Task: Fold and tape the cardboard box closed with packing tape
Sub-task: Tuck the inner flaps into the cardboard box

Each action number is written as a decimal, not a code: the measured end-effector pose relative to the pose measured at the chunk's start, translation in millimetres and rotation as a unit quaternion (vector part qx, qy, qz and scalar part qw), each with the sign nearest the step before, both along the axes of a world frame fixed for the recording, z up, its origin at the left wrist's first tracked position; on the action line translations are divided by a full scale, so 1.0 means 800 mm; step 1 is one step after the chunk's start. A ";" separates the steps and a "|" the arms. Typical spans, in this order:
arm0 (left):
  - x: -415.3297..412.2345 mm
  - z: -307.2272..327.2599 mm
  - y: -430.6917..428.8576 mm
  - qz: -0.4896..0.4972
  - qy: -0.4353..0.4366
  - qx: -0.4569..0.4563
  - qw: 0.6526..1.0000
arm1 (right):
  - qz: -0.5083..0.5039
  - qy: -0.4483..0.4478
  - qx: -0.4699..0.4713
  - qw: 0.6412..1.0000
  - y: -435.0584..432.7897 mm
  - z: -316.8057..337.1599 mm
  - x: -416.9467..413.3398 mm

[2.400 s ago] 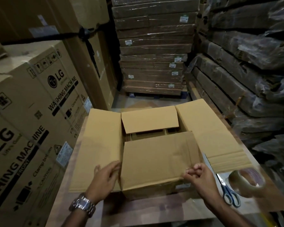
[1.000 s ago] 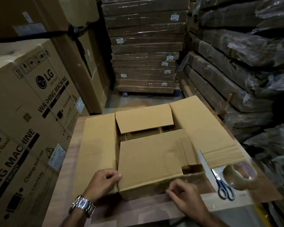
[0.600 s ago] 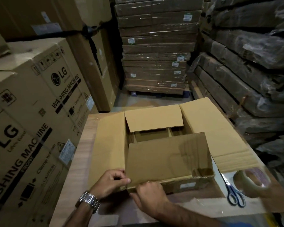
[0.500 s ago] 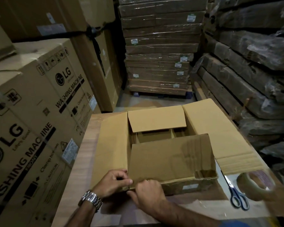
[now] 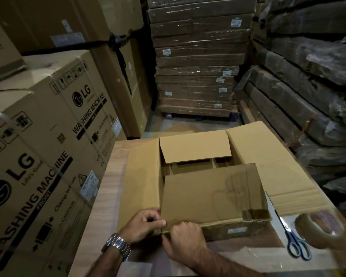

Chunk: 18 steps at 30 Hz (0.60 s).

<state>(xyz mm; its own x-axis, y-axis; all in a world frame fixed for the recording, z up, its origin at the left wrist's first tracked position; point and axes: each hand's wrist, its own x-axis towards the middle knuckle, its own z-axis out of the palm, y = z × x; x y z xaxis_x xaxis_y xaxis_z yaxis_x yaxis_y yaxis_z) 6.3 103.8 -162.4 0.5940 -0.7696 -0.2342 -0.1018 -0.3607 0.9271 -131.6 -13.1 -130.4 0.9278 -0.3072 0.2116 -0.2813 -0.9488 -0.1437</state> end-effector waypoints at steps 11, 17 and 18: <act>-0.005 0.008 -0.001 -0.006 0.024 -0.021 0.999 | -0.005 0.016 0.008 1.000 0.001 0.005 0.001; -0.007 0.010 -0.003 -0.004 0.018 -0.012 1.000 | 0.026 0.046 0.020 0.998 -0.002 0.019 0.002; -0.006 0.010 -0.003 -0.003 0.016 -0.015 1.000 | 0.042 0.054 0.028 0.997 -0.003 0.022 0.000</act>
<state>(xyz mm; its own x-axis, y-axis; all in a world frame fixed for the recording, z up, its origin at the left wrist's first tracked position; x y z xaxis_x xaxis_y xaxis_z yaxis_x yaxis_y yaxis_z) 1.3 101.8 -154.3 0.5823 -0.7797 -0.2302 -0.0736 -0.3326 0.9402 -131.4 -15.5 -112.7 0.9673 -0.2357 0.0939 -0.2176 -0.9610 -0.1709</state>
